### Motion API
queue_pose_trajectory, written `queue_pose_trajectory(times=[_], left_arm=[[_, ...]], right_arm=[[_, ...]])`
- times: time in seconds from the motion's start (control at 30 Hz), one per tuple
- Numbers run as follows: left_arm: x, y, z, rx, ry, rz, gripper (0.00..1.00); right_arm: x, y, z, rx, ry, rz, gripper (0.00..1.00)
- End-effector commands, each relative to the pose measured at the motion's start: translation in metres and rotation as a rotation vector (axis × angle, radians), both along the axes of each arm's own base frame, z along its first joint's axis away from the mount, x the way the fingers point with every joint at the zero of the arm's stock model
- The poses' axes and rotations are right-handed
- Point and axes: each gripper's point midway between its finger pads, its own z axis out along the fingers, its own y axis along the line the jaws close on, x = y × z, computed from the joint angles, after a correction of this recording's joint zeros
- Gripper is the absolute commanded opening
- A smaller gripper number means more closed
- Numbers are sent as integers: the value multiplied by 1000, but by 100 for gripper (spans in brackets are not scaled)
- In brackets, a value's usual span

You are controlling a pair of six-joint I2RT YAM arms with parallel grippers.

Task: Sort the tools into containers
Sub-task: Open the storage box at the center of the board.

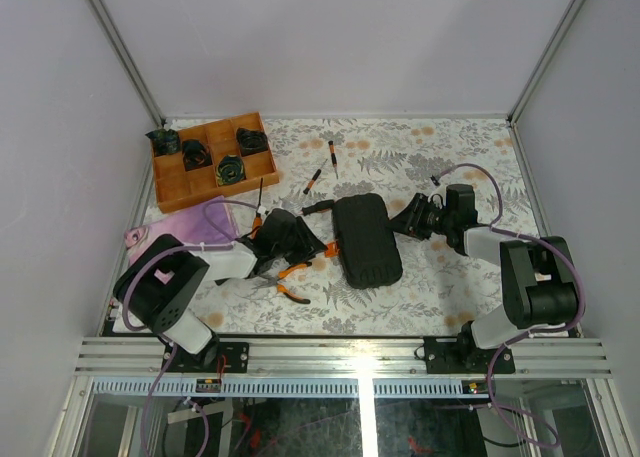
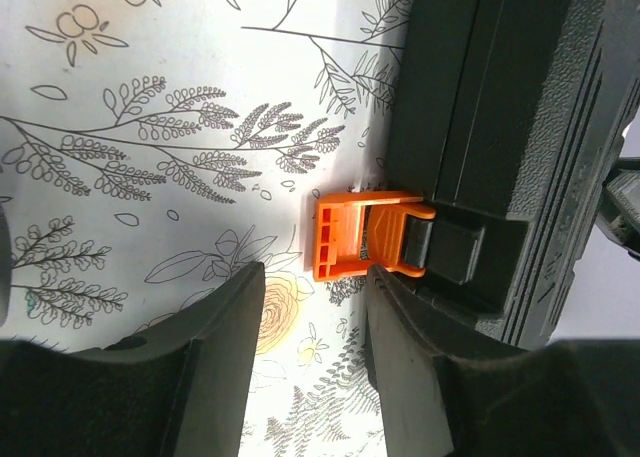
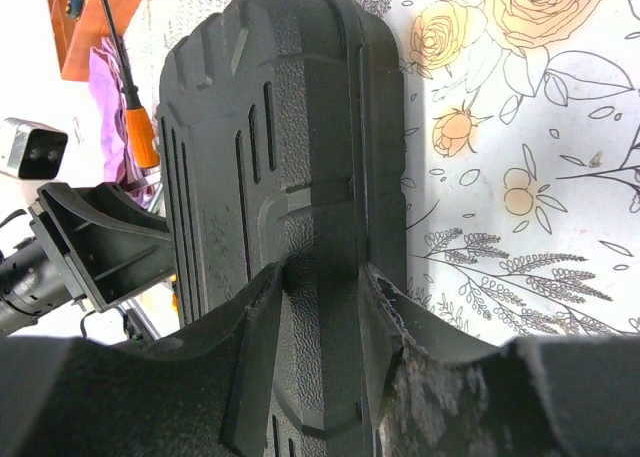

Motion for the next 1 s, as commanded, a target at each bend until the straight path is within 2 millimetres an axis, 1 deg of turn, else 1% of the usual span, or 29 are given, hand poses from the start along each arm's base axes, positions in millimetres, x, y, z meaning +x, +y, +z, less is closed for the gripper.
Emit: queue_pose_trajectory(times=[0.0, 0.1, 0.2, 0.3, 0.33, 0.43, 0.5, 0.6, 0.7, 0.77, 0.87, 0.9, 0.97], left_arm=[[-19, 30, -29, 150, 71, 0, 45], [-14, 28, -23, 159, 43, -21, 44], [-7, 22, -14, 170, 1, -74, 41], [2, 15, -3, 185, -43, -122, 40], [4, 14, 1, 187, -61, -133, 41], [12, 10, 20, 171, -140, -156, 46], [17, 8, 36, 164, -198, -167, 48], [24, 9, 61, 167, -278, -172, 51], [28, 14, 90, 175, -356, -164, 55], [31, 21, 114, 194, -410, -145, 60], [35, 36, 149, 248, -489, -107, 64], [36, 43, 161, 268, -519, -89, 67], [36, 53, 186, 271, -583, -57, 74]], right_arm=[[-20, -32, -42, -199, 129, -62, 42], [-13, -30, -27, -197, 77, -46, 45], [-4, -26, -5, -183, -2, -17, 50], [5, -26, 13, -195, -65, 1, 56], [8, -27, 19, -208, -78, -1, 58], [13, -35, 30, -262, -96, -20, 63], [15, -43, 37, -305, -106, -46, 64], [13, -49, 43, -394, -114, -73, 65], [5, -43, 49, -481, -133, -61, 65], [0, -38, 52, -515, -148, -54, 66], [-7, -33, 57, -552, -166, -56, 66], [-9, -32, 58, -564, -169, -54, 66], [-16, -23, 58, -586, -177, -26, 66]])
